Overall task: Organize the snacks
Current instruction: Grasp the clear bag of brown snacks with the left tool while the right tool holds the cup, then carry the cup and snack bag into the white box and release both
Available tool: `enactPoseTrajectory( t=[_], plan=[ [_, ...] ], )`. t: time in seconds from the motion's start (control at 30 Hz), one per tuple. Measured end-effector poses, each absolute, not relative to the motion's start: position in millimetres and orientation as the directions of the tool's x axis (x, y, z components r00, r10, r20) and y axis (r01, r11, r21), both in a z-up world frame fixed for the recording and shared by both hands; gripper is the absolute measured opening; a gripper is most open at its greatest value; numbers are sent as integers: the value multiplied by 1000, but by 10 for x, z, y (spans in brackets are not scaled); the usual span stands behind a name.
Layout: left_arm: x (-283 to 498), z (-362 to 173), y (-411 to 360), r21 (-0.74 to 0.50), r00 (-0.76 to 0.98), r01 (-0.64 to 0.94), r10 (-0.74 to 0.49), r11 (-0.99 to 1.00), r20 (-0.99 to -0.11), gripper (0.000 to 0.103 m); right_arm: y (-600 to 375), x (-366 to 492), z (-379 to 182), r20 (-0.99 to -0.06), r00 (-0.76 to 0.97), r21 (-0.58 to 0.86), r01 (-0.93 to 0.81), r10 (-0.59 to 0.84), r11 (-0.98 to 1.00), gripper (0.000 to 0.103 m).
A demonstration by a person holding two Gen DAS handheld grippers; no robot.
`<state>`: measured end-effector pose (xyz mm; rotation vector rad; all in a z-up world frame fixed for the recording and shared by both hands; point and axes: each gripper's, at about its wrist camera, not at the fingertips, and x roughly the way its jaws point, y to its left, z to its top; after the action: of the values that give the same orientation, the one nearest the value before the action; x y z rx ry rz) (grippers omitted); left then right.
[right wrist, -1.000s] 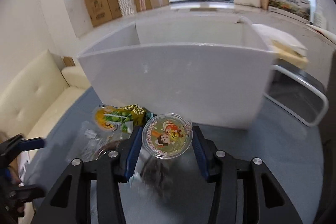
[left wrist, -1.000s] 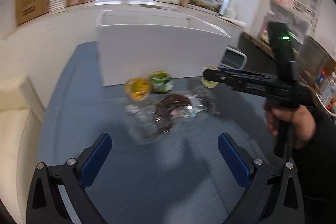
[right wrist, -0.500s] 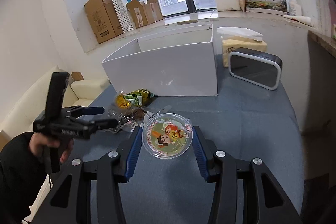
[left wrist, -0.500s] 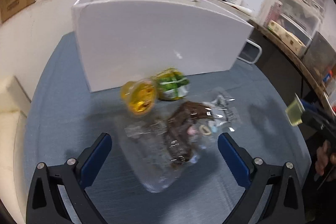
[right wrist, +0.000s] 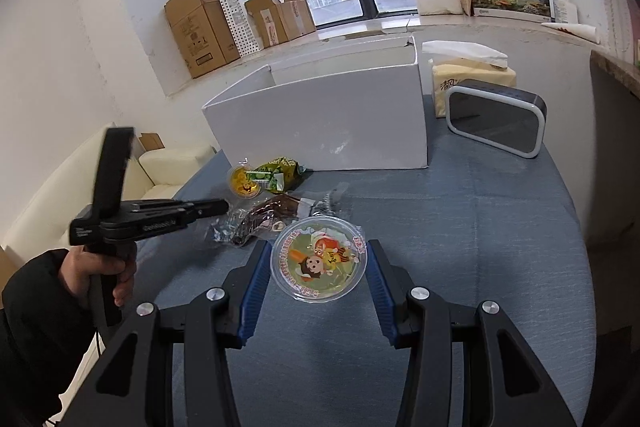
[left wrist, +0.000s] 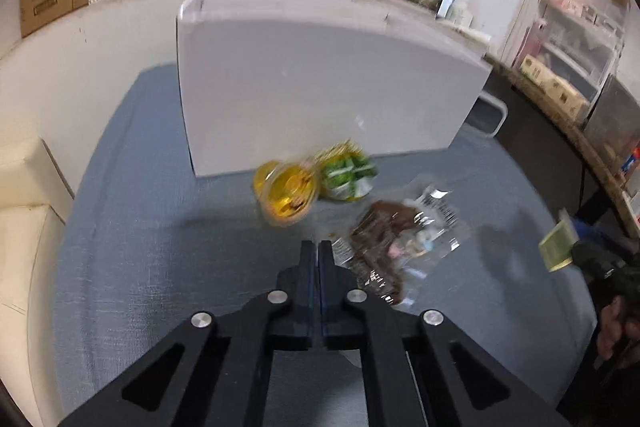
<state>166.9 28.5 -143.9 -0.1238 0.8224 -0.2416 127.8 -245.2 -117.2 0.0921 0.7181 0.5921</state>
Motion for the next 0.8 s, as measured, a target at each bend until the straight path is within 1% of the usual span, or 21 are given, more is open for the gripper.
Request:
enactPoseTrajectory(
  t=[0.2,0.3,0.43,0.67,0.8],
  plan=[
    [1364,-979,240,-184,741,190,-264,964,-617,0,-2410,1224,-1110,-585,601,267,-491,544,829,51],
    [1227,-710,196,-184,768,223,-289,957,-572,0,-2391,1189,-1027,-568,612,262,-500,551,825,51],
    [1042,-374,113,-149,810,239,-282,959,-514,0,-2338,1111,-888,-542,630,242,-517,556,821,51],
    [890,16,115,-118,852,229,-258,966,-455,0,-2301,1077,-567,-484,664,212,-544,570,812,51],
    [989,224,94,-102,866,234,-255,967,-430,0,-2249,1191,-349,-458,682,177,-558,570,811,51]
  ],
)
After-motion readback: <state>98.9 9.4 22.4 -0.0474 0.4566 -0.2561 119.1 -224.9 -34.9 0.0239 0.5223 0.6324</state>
